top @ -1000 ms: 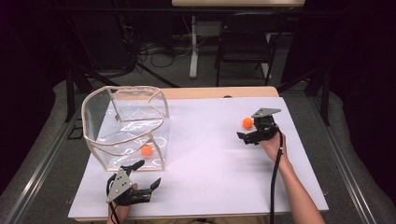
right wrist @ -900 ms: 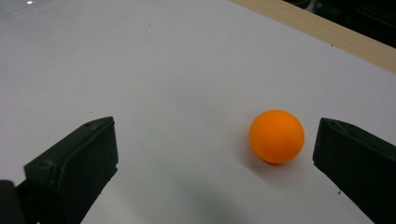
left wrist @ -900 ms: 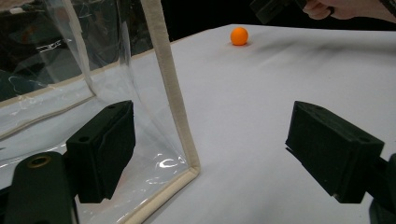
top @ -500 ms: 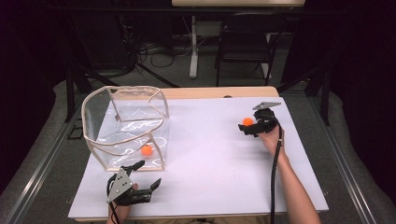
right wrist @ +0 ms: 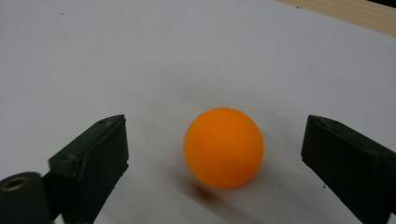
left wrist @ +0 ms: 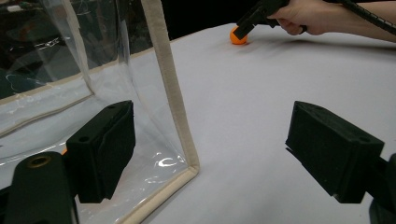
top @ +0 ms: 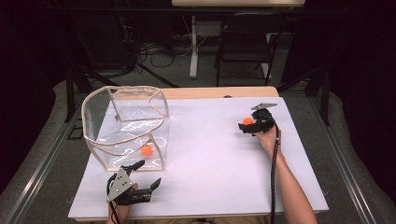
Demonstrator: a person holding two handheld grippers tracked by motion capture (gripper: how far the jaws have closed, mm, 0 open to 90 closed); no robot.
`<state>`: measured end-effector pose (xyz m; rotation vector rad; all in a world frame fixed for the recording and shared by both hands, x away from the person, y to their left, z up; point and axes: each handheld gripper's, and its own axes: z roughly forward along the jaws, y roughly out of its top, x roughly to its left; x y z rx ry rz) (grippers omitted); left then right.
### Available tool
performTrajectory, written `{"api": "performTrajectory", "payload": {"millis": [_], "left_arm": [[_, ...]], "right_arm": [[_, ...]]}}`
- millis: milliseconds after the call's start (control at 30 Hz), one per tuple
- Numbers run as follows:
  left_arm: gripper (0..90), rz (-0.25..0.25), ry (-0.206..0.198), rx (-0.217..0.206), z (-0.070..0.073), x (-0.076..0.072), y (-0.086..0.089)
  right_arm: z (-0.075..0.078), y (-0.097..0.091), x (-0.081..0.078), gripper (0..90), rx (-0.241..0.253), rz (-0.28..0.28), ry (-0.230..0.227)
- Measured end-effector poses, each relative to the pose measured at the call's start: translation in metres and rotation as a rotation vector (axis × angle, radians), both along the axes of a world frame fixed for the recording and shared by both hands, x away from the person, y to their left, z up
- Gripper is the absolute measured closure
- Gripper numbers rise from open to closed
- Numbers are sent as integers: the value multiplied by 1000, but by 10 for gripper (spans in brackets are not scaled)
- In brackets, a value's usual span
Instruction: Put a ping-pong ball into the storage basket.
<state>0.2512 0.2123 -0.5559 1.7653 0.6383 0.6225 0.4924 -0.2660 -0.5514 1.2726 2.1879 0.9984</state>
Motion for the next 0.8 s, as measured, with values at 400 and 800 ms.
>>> {"api": "performTrajectory", "payload": {"millis": [400, 800], "left_arm": [[157, 2, -1, 4, 0, -1, 0], [157, 2, 0, 6, 0, -1, 0]], "right_arm": [[-2, 4, 1, 357, -64, -29, 4], [-5, 4, 3, 507, -83, -46, 19]]}}
